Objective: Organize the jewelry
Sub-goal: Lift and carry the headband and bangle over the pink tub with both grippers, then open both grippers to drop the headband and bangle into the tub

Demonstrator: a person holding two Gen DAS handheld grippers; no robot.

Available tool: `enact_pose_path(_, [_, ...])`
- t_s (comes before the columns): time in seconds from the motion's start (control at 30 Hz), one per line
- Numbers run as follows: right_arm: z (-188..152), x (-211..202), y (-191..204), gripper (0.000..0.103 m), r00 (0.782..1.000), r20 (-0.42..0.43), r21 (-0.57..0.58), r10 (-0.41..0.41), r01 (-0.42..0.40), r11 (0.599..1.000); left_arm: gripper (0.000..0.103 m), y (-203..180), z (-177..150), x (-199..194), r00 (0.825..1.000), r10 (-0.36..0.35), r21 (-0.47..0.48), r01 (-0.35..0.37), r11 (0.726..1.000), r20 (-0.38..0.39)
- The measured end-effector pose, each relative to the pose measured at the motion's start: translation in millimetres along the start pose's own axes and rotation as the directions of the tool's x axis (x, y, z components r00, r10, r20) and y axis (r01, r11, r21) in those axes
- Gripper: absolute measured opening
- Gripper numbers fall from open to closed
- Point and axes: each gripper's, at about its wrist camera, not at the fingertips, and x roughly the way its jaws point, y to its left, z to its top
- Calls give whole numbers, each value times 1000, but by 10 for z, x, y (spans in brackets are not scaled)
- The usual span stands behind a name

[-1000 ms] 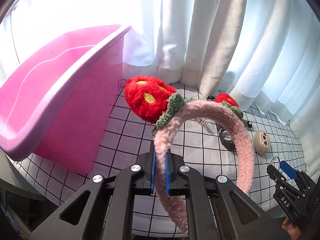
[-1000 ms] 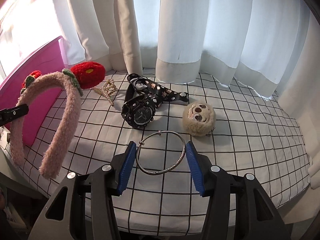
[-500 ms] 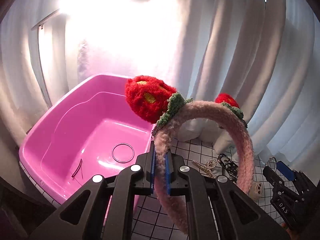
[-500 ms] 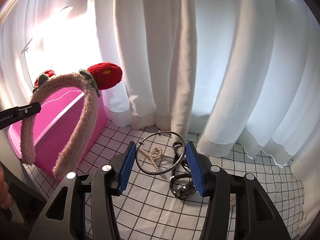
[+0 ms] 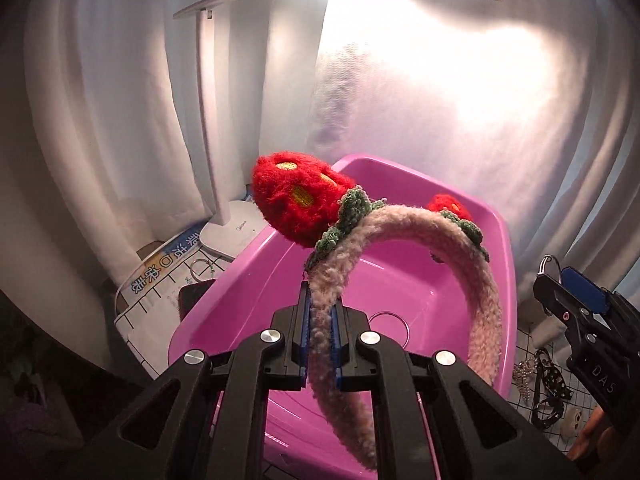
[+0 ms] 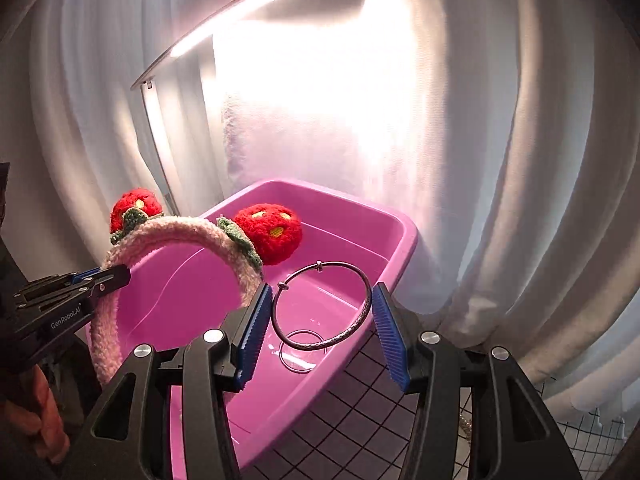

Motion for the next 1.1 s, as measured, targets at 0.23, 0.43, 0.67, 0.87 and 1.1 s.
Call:
enact_pose_path(0.23, [96,505,239,50,992,-115,-4,42,-43,999,10,101,51,284,996,44,15,-43,999,-81])
enact_pose_path(0.43, [91,828,243,50,975,-217,-1,39,-40,999,17,25,37,469,989,46,48,-39,998,-140])
enact_pose_path(0.67, [87,909,296,62,970,-242,-17,33,-38,999,49,38,-4,553,982,86,67,-75,995,-169])
enact_pose_path(0.87, [93,904,278,64,970,-242,-20,36,-42,999,80,12,37,480,985,115,85,-105,991,-130])
enact_pose_path(1.1, [88,842,247,64,970,-237,-9,43,-47,999,82,2,8,502,981,133,84,-122,989,-144])
